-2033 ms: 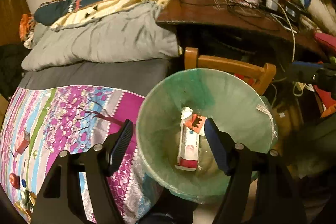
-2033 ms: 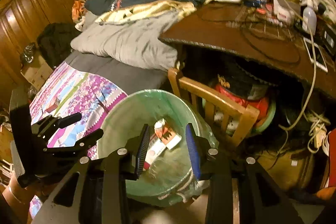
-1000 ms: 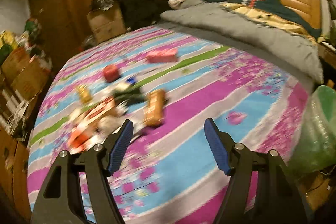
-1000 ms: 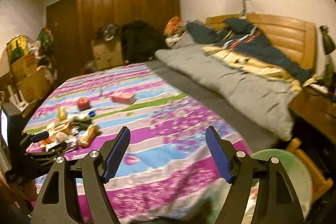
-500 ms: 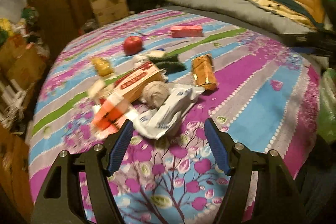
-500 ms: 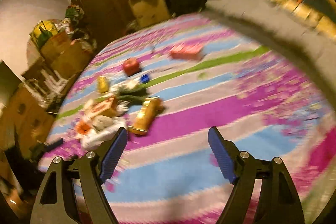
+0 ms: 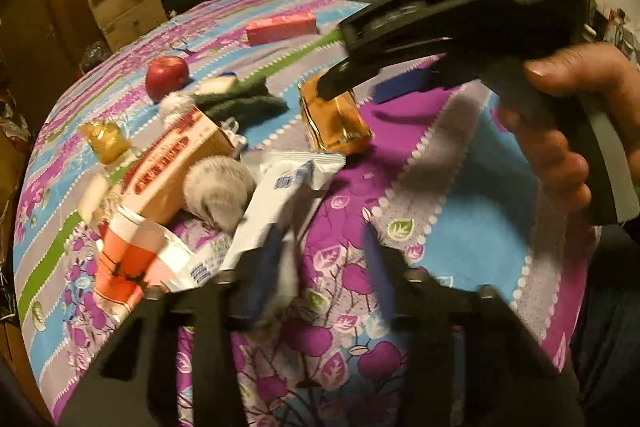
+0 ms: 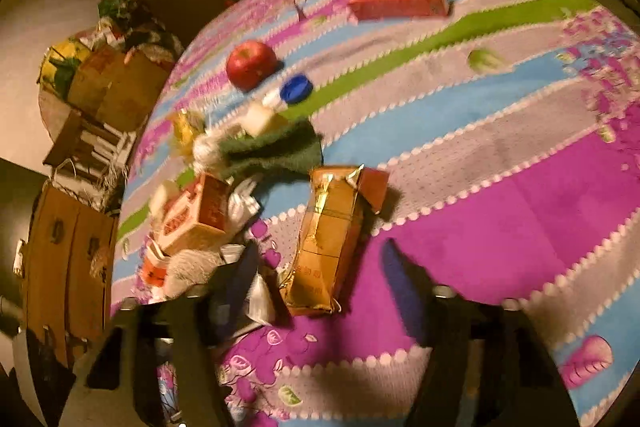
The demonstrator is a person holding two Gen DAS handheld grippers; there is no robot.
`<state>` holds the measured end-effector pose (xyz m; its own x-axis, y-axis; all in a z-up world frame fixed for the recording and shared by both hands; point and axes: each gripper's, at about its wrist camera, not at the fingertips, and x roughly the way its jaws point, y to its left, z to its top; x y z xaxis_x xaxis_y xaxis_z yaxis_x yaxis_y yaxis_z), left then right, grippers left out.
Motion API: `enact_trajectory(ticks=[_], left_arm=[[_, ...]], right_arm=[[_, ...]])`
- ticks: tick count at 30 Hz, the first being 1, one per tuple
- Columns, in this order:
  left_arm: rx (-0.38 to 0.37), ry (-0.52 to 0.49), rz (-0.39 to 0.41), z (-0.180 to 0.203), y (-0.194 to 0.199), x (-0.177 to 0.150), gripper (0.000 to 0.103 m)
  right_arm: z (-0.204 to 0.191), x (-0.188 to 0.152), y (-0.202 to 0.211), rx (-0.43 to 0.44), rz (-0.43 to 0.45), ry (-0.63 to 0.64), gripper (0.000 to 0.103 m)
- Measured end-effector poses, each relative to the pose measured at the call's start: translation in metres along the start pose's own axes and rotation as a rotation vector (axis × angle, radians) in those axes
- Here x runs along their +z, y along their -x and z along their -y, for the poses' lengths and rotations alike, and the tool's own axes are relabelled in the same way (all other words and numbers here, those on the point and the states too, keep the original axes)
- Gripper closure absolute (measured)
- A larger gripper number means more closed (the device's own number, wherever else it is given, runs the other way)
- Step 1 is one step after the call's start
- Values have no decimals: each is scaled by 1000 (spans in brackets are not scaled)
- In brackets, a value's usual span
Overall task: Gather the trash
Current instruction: 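Grasp the white snack wrapper with the left tool while the right tool grasps the gold bag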
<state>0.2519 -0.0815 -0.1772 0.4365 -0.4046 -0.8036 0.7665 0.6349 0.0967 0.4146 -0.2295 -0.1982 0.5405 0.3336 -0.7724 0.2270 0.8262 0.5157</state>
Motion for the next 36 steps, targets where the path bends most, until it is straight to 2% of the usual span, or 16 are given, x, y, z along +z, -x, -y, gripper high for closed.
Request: enact_trajectory(ticks=[2,5,8,15,16,19,21,22,24,25,26,27,29,30,32,36], left_arm=[[3,3,-10,2,-2,-4,102],[28,17,5,3,4,-9,103],[23,65,32,0,20,-13,103],[10,124,84,6,61,-26,103],[5,124,89,8,66,-27,103],[56,48,126,18,80,-28,103],[71,-24,129,14,78,-19,99],[82,-51,119,7,73,-12,93],[45,-70,112,-7,66,-2,67],[49,-87,111,-13,61,3,46],[67,-110,103,-21,51,8,43],[46,-124,79,-26,43,12,43],[-56,-168,-3,-33,20,19,43],[-71,-192,-21,-33,13,20,42],[-78,-257,-71,-33,-8,22,41],[-68,-325,-164,-28,-44,20,42]], right_arm=[[8,0,-11,20,-28,-33,72],[17,-3,-11,93,-10,-66,75],[15,-13,4,119,10,-43,75],[13,-39,60,110,80,6,75],[13,-43,69,107,91,15,75],[14,-57,100,114,118,26,75],[19,-66,118,135,131,10,75],[21,-72,127,149,135,1,75],[26,-84,146,164,145,-11,75],[28,-89,153,167,149,-16,75],[33,-95,162,172,149,-28,75],[36,-99,166,176,147,-39,75],[47,-107,173,184,140,-75,75],[53,-111,176,187,136,-98,75],[65,-116,179,200,130,-140,75],[73,-120,179,181,128,-155,75]])
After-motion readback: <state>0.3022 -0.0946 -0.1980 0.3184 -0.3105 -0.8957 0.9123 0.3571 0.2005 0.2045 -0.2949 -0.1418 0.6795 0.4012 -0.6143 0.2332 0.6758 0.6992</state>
